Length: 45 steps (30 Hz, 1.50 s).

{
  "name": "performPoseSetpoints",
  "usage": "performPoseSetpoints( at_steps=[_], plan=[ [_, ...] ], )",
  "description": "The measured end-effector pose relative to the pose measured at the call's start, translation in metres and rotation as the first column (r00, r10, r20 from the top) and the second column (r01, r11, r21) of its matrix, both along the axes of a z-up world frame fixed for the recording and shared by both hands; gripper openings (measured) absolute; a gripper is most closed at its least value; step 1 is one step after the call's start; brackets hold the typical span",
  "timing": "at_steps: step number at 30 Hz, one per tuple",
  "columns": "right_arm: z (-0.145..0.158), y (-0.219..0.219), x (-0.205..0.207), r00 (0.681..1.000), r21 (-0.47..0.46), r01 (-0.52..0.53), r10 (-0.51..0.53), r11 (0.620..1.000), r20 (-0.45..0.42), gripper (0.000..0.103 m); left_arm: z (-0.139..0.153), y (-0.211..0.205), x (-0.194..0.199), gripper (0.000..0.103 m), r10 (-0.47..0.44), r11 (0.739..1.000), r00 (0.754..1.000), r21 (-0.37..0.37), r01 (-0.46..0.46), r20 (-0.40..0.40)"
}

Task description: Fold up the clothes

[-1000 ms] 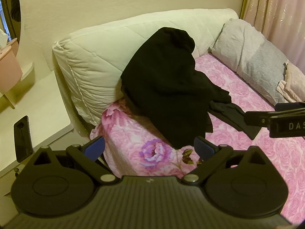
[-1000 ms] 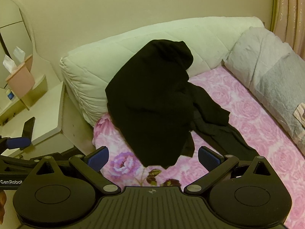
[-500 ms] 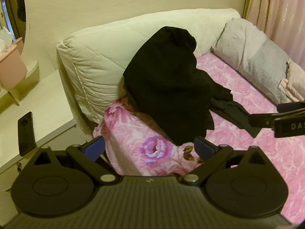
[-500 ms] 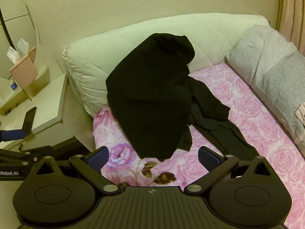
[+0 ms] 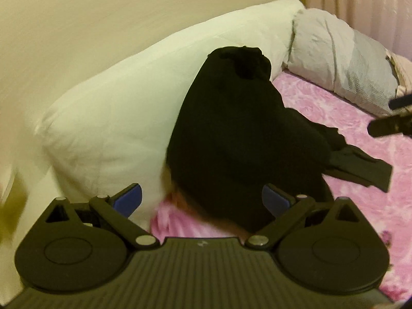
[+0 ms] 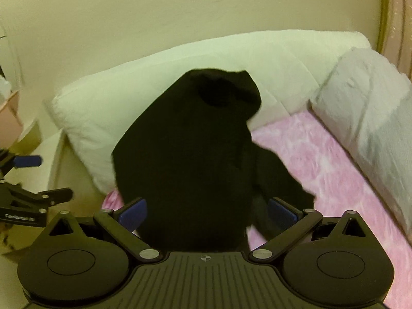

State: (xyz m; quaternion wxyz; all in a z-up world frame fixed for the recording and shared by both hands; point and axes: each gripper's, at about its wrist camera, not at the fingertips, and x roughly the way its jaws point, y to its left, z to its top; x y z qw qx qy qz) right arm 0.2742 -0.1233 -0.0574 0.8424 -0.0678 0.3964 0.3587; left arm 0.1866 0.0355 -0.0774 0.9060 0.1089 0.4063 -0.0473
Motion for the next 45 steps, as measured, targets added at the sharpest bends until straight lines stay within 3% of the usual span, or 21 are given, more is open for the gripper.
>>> performPoseSetpoints(
  at_steps=[4,9,13,19,20,21,22,23,24,25,28,32,37,40,45],
  plan=[
    [-0.007,0.037,0.057,1.0,-0.001,-0.002,0.002,1.0,0.018,0.102,-0.039,-0.018,0.076,0.092,-0.1,0.995,0.995,0.023,0.1,-0.008],
    [-0.018,0.086,0.125,0.998,-0.014,-0.017,0.018,1.0,0.061,0.102,-0.079,-0.037,0.139,0.088,-0.14,0.99,0.99,0.022,0.14,-0.022],
    [-0.03,0.126,0.168,0.992,-0.028,-0.045,0.048,0.999,0.115,0.102,-0.098,-0.041,0.16,0.081,-0.169,0.986,0.984,-0.006,0.169,-0.05],
    [-0.046,0.165,0.22,0.996,0.04,-0.055,0.052,0.998,0.07,0.101,-0.112,-0.044,0.157,0.054,-0.215,0.977,0.975,-0.024,0.213,-0.063],
    [-0.049,0.167,0.227,0.998,0.054,-0.042,0.04,0.998,0.043,0.093,-0.111,-0.045,0.155,0.043,-0.218,0.976,0.974,-0.03,0.217,-0.062],
    [-0.049,0.167,0.229,0.999,0.065,-0.038,0.036,0.997,0.027,0.062,-0.109,-0.047,0.152,0.031,-0.222,0.975,0.973,-0.03,0.221,-0.057],
    [-0.048,0.166,0.231,0.999,0.072,-0.035,0.034,0.997,0.014,0.042,-0.105,-0.048,0.15,0.024,-0.227,0.974,0.973,-0.019,0.227,-0.046],
    [-0.046,0.163,0.23,1.0,0.078,-0.023,0.022,0.997,0.008,0.034,-0.101,-0.05,0.148,0.014,-0.232,0.973,0.972,-0.009,0.232,-0.036],
    [-0.042,0.157,0.229,1.0,0.094,-0.015,0.015,0.995,0.003,0.02,-0.096,-0.052,0.144,0.008,-0.243,0.97,0.97,-0.002,0.243,-0.025],
    [-0.037,0.15,0.226,1.0,0.113,-0.008,0.008,0.994,0.0,0.014,-0.091,-0.056,0.136,0.007,-0.264,0.964,0.964,0.002,0.264,-0.005],
    [-0.017,0.104,0.207,0.998,0.191,0.057,-0.056,0.98,-0.01,0.012,-0.068,-0.077,0.099,0.004,-0.343,0.939,0.936,0.013,0.343,0.077],
    [0.03,0.045,0.156,0.985,0.284,0.171,-0.165,0.943,-0.045,0.011,-0.025,-0.128,0.015,0.003,-0.504,0.861,0.853,0.002,0.508,0.138],
    [0.083,-0.063,0.053,0.961,0.332,0.267,-0.274,0.905,-0.026,0.011,0.028,-0.213,-0.098,0.001,-0.673,0.725,0.718,-0.033,0.688,0.179],
    [0.108,-0.12,-0.009,0.937,0.331,0.334,-0.348,0.883,-0.017,0.011,0.053,-0.299,-0.169,0.001,-0.755,0.63,0.63,-0.068,0.774,0.18],
    [0.088,-0.246,-0.121,0.833,0.225,0.55,-0.549,0.804,-0.074,0.011,0.057,-0.456,-0.296,0.001,-0.874,0.44,0.465,-0.178,0.88,0.142]
  ],
)
